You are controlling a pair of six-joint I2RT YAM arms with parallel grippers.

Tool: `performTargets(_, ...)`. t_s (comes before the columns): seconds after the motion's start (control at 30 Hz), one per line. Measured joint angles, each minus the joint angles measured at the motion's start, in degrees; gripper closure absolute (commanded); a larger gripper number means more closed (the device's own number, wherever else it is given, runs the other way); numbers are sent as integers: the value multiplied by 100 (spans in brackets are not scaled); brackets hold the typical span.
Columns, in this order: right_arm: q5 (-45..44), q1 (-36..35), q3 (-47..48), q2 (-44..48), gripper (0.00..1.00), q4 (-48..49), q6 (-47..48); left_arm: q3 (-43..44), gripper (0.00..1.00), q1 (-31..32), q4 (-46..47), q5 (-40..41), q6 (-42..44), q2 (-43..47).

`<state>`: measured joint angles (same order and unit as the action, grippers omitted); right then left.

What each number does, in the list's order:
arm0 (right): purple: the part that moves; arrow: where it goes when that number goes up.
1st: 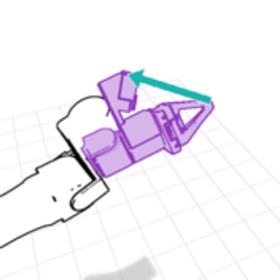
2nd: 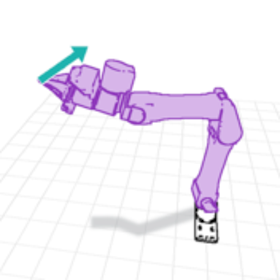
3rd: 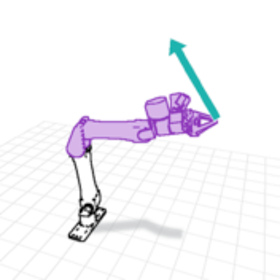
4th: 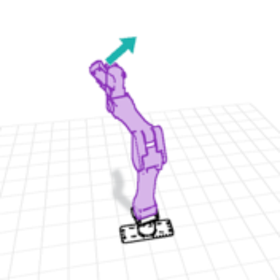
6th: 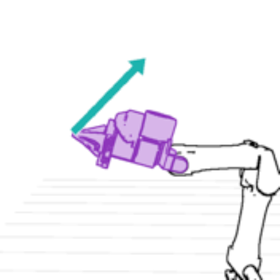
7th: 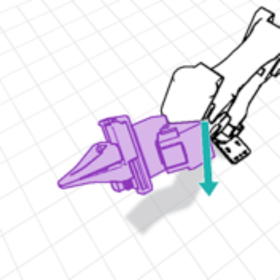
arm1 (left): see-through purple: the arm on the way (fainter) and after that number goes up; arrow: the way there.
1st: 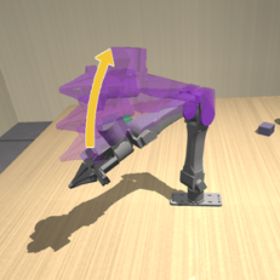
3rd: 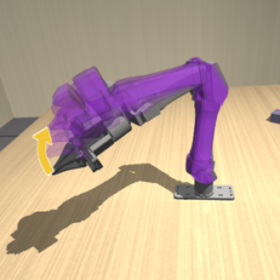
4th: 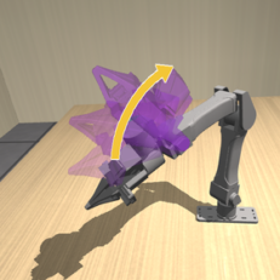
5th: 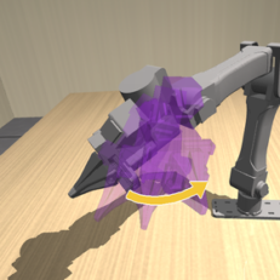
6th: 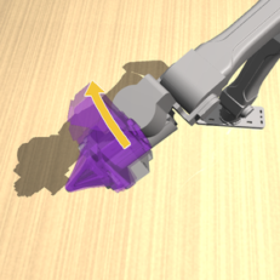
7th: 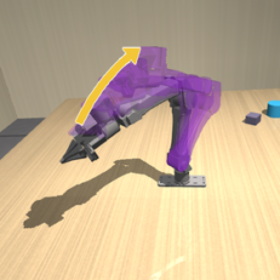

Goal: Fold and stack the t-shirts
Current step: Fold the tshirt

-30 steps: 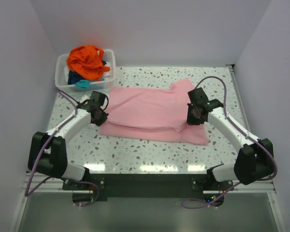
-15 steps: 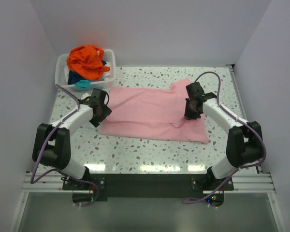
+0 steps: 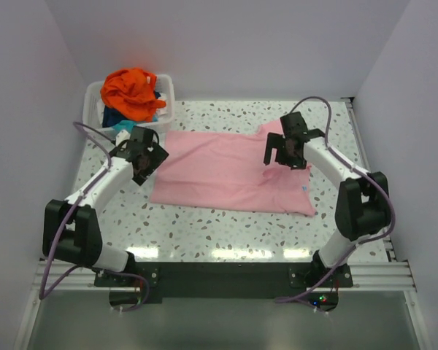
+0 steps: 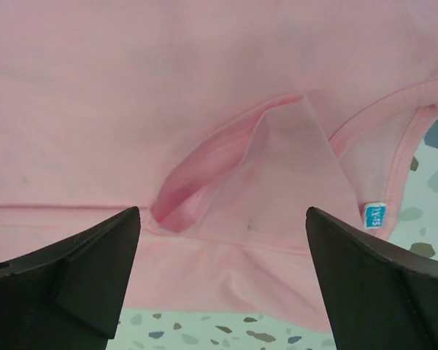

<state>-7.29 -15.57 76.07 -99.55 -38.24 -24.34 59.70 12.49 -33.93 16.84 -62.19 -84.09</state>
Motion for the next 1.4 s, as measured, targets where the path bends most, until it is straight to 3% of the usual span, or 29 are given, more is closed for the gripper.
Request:
performTargets(0.17, 835, 0, -1071, 1058, 1, 254, 72, -433, 0, 76, 166, -393, 179, 306)
performTargets(0.27, 1272, -4, -1438, 1180, 1, 415, 101, -492, 0, 295, 267, -540, 225, 236)
performTargets(0.43, 1790, -15, -1534, 761, 1, 787, 101, -450, 0, 616, 490, -758, 334, -186)
performTargets(0.73, 2243, -168, -1010, -470, 1, 1449, -326, -332, 0, 623, 647, -782, 350, -898)
performTargets(1.07, 2094, -173, -55, -785, 1, 1401, -345, 214, 0, 575, 621, -603, 450, -1403)
performTargets(1.4, 1078, -164, -645, 55, 1, 531, 33, 236, 0, 640, 608, -645, 479, -1287)
